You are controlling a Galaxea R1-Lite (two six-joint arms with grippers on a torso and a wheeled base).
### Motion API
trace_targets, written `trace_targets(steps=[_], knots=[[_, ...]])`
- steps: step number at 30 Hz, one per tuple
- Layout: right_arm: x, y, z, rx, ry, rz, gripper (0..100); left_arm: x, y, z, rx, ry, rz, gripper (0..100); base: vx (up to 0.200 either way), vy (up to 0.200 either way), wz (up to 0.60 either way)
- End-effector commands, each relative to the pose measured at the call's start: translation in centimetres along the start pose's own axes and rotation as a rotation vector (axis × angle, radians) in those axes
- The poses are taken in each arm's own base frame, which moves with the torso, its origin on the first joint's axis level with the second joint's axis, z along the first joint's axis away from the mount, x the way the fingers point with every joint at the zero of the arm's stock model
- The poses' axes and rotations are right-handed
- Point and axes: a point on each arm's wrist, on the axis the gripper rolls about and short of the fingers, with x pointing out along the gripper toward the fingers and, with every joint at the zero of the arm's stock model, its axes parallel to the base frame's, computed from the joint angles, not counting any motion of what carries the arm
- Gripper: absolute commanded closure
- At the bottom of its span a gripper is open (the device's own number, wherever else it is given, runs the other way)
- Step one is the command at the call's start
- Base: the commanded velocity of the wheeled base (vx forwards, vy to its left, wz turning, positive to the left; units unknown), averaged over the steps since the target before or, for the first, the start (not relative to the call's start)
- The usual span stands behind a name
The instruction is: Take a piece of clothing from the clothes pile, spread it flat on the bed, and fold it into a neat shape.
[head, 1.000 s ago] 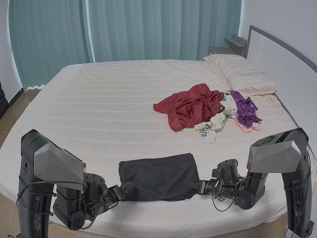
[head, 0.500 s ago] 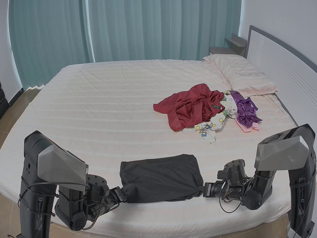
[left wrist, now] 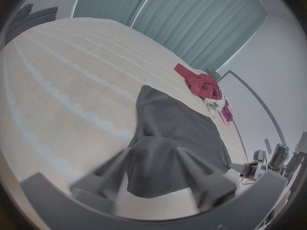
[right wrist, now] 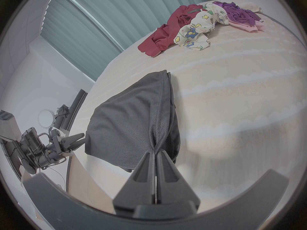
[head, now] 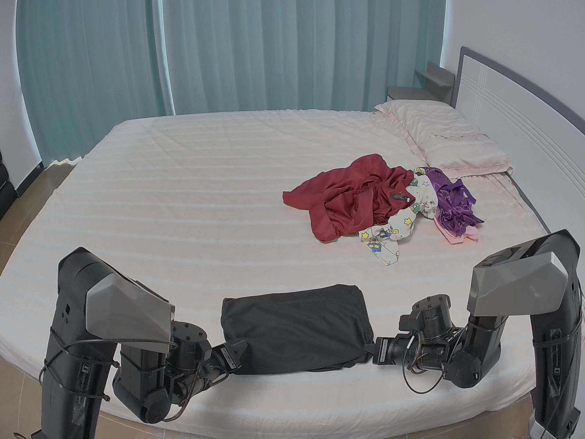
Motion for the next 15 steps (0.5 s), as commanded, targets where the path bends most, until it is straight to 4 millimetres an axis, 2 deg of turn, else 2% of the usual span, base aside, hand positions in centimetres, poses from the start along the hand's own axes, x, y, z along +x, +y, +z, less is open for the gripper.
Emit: trace_targets(steps=[1,8,15], knots=[[0.1,0.0,-0.1,0.002,0.002,0.0,100,0.1,0.3,-0.4,0.013,0.007,0.003,100,0.0,0.0,0.0],[0.1,0.0,0.0,0.002,0.001,0.0,100,-0.9,0.1,-1.3,0.041,0.051,0.009,100,0.0,0.0,0.0],[-0.1,0.1,0.2,0.004,-0.006,0.005,100,-2.5,-0.4,-0.4,0.038,0.039,-0.003,100,0.0,0.0,0.0]])
